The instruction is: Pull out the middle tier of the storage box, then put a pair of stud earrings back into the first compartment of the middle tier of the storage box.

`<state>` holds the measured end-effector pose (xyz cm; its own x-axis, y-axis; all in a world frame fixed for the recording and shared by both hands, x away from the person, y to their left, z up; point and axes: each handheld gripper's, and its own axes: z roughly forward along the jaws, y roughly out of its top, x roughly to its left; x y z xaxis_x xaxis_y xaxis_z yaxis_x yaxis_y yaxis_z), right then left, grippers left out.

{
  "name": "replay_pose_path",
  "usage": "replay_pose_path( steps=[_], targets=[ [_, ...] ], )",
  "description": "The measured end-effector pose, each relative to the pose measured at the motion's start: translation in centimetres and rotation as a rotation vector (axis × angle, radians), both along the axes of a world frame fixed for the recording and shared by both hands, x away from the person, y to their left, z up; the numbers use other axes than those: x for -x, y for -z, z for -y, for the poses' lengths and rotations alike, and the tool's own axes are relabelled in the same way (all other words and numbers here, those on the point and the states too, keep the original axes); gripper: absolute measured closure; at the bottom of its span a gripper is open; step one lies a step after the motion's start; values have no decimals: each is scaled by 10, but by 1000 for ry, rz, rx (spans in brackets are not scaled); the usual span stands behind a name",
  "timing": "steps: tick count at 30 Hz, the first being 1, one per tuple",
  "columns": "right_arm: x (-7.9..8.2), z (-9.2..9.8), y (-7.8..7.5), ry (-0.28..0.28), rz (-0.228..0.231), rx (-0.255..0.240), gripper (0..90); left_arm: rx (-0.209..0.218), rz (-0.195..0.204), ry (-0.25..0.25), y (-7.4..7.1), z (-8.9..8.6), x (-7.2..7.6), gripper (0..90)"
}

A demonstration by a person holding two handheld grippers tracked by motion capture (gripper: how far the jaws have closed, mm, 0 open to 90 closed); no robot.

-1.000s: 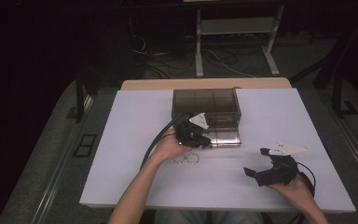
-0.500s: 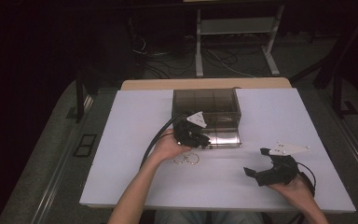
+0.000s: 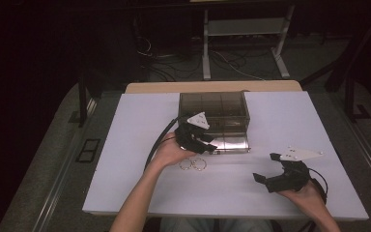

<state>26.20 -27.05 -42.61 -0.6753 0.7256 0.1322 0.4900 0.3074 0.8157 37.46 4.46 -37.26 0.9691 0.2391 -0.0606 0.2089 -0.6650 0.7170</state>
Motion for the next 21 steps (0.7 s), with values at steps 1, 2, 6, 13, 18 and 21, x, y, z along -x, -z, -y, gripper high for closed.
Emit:
replay_pose_path(
  steps=[1,2,6,13,18,21],
  targets=[
    [0,0,0,-1,1,-2,0,-2,-3,-3,-1,-1,1,550],
    [0,0,0,-1,0,-3,0,-3,-7,-7,-2,-1,1,533],
    [1,0,-1,-6,1,-8,0,3,-10,-26,-7,-6,5,483],
    [2,1,-3,-4,0,-23,0,29,-4,-79,-17,-16,15,409],
    [2,1,-3,-3,7,-24,0,38,4,-92,-21,-21,23,374],
    [2,0,-3,-2,7,-22,0,43,-2,-91,-20,-25,26,348]
  ],
)
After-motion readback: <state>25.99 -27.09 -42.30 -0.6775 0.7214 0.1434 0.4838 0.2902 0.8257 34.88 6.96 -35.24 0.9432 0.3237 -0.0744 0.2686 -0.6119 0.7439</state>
